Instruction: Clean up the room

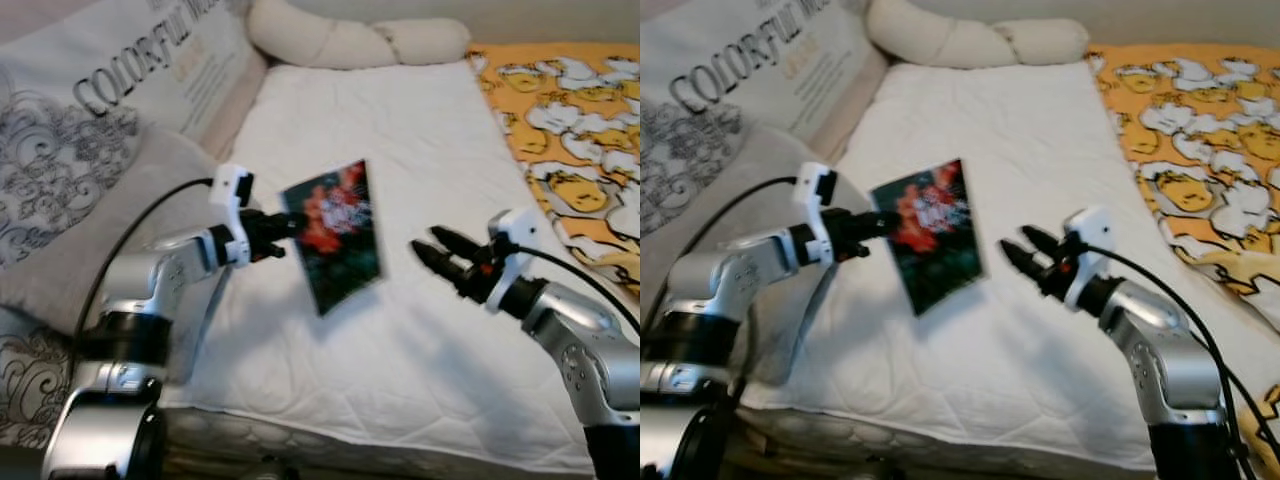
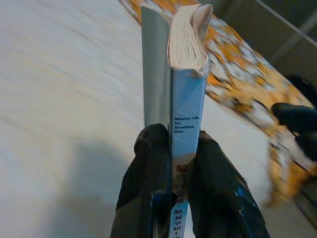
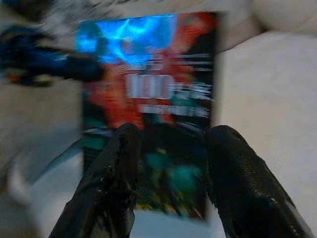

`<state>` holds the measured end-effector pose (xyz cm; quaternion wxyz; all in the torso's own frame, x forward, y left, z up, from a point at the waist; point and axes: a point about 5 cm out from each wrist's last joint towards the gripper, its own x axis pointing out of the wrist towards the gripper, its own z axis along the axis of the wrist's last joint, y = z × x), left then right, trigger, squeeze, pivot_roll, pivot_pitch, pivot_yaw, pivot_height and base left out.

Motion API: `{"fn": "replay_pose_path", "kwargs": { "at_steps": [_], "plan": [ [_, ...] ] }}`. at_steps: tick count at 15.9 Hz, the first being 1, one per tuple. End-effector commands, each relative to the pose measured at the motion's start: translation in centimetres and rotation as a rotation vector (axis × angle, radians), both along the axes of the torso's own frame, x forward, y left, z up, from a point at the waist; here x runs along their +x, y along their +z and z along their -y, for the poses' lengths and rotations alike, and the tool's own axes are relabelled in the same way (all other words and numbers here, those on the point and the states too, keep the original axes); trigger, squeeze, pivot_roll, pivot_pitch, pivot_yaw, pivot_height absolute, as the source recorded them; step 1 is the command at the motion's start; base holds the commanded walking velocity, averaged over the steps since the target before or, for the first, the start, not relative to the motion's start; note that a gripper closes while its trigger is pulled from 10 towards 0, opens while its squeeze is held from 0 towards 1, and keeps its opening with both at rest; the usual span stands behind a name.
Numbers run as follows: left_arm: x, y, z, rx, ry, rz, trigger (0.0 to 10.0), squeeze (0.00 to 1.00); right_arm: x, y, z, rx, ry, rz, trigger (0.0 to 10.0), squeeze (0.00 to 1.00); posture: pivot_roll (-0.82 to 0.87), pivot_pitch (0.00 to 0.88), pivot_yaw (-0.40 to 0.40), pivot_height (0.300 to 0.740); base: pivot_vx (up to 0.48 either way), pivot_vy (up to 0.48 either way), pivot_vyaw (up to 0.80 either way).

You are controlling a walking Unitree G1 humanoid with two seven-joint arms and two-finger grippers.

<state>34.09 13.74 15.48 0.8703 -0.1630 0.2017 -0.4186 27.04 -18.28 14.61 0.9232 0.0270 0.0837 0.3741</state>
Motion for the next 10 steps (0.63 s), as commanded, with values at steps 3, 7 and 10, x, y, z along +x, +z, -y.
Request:
{"fn": "replay_pose_path", "kwargs": {
  "at_steps": [3, 7, 10],
  "plan": [
    [0.6, 0.0, -0.6, 0.018, -0.049, -0.026, 10.0, 0.0, -0.7, 0.5, -0.1, 0.019, 0.08, -0.02, 10.0, 0.0, -0.01, 0.0, 0.085, 0.74, 0.0, 0.0, 0.0],
    [0.7, -1.5, -0.5, 0.012, -0.154, -0.182, 10.0, 0.0, -1.4, 0.9, -0.3, 0.034, 0.22, -0.071, 10.0, 0.0, 0.0, 0.0, 0.077, 0.74, 0.0, 0.0, 0.0],
    [0.4, -3.3, -0.2, 0.08, -0.209, -0.273, 10.0, 0.0, -2.0, 0.4, -0.6, 0.028, 0.265, -0.119, 10.0, 0.0, -0.01, 0.0, 0.077, 0.74, 0.0, 0.0, 0.0]
  ]
}}
